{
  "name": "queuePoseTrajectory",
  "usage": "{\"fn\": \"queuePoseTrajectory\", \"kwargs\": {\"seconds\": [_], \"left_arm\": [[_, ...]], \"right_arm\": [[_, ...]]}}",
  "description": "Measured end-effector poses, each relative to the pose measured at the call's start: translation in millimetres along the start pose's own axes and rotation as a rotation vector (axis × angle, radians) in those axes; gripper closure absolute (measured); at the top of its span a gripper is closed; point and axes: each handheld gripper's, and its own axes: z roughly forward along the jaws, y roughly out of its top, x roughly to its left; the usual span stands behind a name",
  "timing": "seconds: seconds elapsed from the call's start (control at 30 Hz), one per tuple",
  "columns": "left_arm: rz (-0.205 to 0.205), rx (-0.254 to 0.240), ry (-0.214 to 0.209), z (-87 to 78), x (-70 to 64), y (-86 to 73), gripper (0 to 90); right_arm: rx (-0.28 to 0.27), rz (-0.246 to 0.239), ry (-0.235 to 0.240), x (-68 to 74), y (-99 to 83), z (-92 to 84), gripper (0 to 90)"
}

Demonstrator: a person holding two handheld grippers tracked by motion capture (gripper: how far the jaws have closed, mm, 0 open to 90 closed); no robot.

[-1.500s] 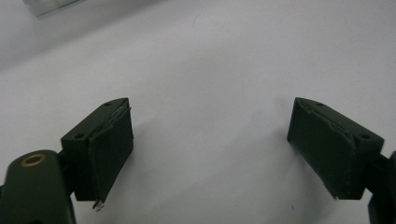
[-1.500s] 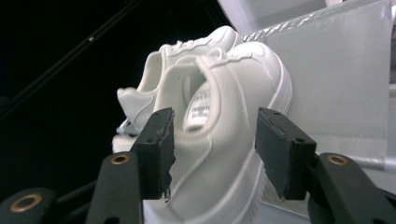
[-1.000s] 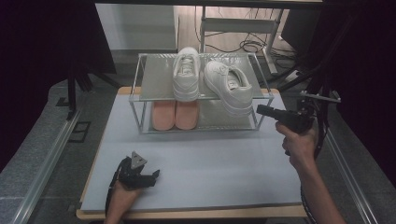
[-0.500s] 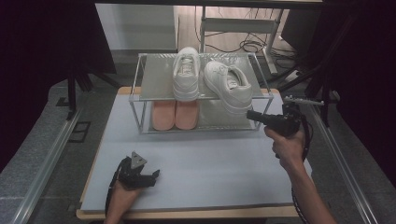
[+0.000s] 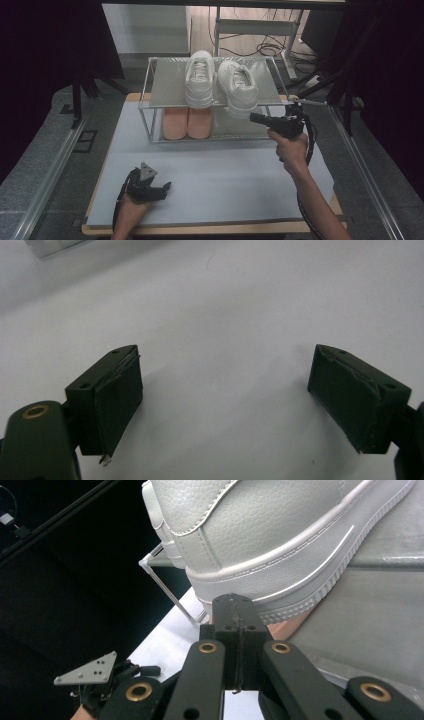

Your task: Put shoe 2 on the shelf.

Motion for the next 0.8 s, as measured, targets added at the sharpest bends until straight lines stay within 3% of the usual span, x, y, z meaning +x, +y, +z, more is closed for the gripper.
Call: {"fn": "queuePoseTrajectory", "kwargs": {"seconds": [0.37,0.63,0.8], "left_arm": [[0.003,0.004,-0.003,-0.2,0.6,0.0,14.5],[0.004,0.009,-0.003,-0.6,0.6,0.1,14.5],[0.003,0.008,-0.005,-0.5,0.7,0.1,14.5]], "right_arm": [[-0.014,0.014,-0.007,-5.3,8.0,29.7,89.9],[-0.017,-0.005,-0.058,-2.5,13.0,48.3,89.9],[-0.027,0.003,-0.054,-1.2,14.5,59.1,89.9]]}}
